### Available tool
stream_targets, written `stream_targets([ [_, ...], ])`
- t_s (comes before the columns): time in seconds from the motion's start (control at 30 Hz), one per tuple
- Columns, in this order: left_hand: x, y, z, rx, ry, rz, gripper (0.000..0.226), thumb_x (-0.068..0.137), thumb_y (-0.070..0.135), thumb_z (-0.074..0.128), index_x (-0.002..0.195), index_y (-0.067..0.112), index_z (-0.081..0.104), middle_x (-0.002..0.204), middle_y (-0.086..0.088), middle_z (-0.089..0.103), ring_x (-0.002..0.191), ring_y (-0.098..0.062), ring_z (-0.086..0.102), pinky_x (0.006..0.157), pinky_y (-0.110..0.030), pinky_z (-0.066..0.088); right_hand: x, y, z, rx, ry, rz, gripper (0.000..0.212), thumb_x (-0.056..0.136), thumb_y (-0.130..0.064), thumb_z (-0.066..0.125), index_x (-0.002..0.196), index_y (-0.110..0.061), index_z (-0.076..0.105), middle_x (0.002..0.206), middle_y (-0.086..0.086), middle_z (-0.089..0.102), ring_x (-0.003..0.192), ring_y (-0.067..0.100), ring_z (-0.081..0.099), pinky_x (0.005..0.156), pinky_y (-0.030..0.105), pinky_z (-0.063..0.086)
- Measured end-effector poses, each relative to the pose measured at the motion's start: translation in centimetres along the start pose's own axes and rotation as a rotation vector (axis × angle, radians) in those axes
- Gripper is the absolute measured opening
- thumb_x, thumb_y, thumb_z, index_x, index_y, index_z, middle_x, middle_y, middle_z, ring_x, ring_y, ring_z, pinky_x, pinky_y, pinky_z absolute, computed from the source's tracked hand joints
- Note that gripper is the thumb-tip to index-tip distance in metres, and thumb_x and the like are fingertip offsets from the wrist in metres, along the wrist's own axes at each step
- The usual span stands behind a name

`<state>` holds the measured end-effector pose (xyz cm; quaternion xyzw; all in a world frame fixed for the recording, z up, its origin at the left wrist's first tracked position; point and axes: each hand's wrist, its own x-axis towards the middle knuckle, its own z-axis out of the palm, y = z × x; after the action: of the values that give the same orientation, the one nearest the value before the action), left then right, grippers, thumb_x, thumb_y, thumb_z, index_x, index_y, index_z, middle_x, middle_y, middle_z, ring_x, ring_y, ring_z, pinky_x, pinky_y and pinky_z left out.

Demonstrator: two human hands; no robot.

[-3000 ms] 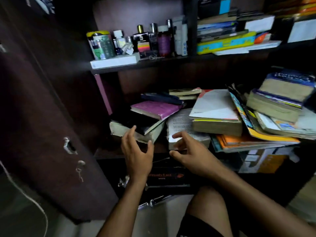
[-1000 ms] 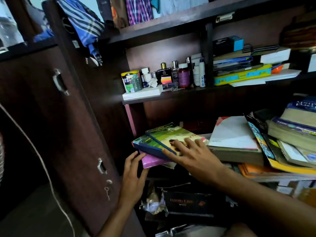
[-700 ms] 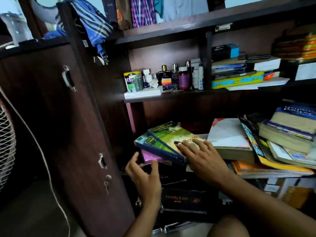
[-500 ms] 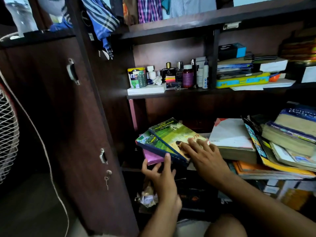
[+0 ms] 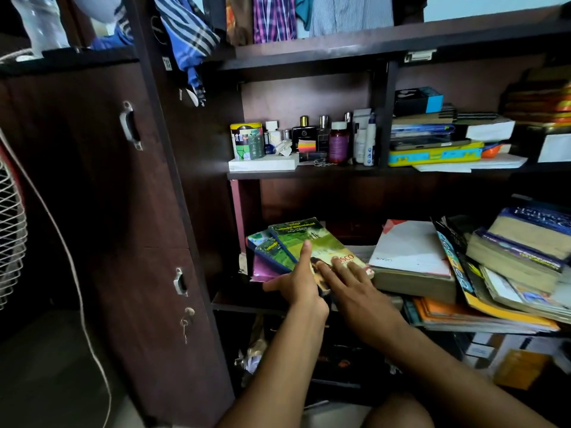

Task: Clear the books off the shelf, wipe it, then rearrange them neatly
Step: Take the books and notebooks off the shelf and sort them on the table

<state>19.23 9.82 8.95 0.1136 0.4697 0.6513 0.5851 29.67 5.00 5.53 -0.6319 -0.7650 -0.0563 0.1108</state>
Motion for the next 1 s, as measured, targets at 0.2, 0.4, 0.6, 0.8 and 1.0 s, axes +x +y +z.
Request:
stream_targets([
  [0.2,1.4,0.0,-1.7,0.045,-0.041,0.051,0.076,0.074,0.014,0.091,0.122,0.017,0.032,0.102,-0.014,0.065,0.081,-0.029,0.071,0.057,-0.041,0.061,-1.1,0.0,-0.1,0.266,-0.055,-0.086,0.086,0.095,-0.045,0.060,0.160,-0.043,0.004,0.168,-0.015,-0.003,0.153,0.016,-0.008,0.123,0.042,0.010],
  [0.4,0.6,2.0,-4.8,0.057,-0.141,0.267,0.068,0.079,0.001,0.082,0.128,0.018,0.039,0.113,-0.010,0.069,0.088,-0.022,0.072,0.066,-0.034,0.058,-2.4,1.5,-3.9,0.819,0.387,0.202,0.029,0.095,-0.036,0.067,0.122,-0.031,0.059,0.122,-0.011,0.058,0.114,0.013,0.060,0.092,0.044,0.057],
  [0.6,-2.3,3.9,-8.9,0.098,-0.534,0.144,0.054,0.076,0.010,0.084,0.124,0.014,0.060,0.095,-0.010,0.074,0.084,-0.030,0.073,0.083,-0.054,0.057,-4.7,2.6,-6.6,1.073,0.202,0.325,0.097,0.069,-0.084,0.065,0.149,-0.038,0.038,0.142,-0.005,0.054,0.121,0.016,0.059,0.096,0.043,0.055],
  [0.8,-10.1,-2.3,-7.9,0.342,-0.925,-0.088,0.064,0.072,0.013,0.080,0.131,0.003,0.059,0.124,-0.026,0.068,0.114,-0.047,0.065,0.100,-0.067,0.048,-18.7,4.9,-8.6,1.012,0.298,0.526,0.077,0.068,-0.075,0.071,0.132,-0.036,0.053,0.118,-0.013,0.068,0.106,0.005,0.067,0.080,0.020,0.055],
  [1.0,-21.8,-11.6,-4.3,0.594,-1.335,-0.363,0.052,0.082,0.001,0.073,0.132,-0.001,0.058,0.120,-0.024,0.070,0.102,-0.036,0.072,0.086,-0.045,0.061,-34.3,7.8,-8.9,1.153,0.589,0.874,0.058,0.081,-0.050,0.080,0.126,-0.019,0.060,0.113,-0.003,0.076,0.103,0.017,0.073,0.096,0.048,0.057],
])
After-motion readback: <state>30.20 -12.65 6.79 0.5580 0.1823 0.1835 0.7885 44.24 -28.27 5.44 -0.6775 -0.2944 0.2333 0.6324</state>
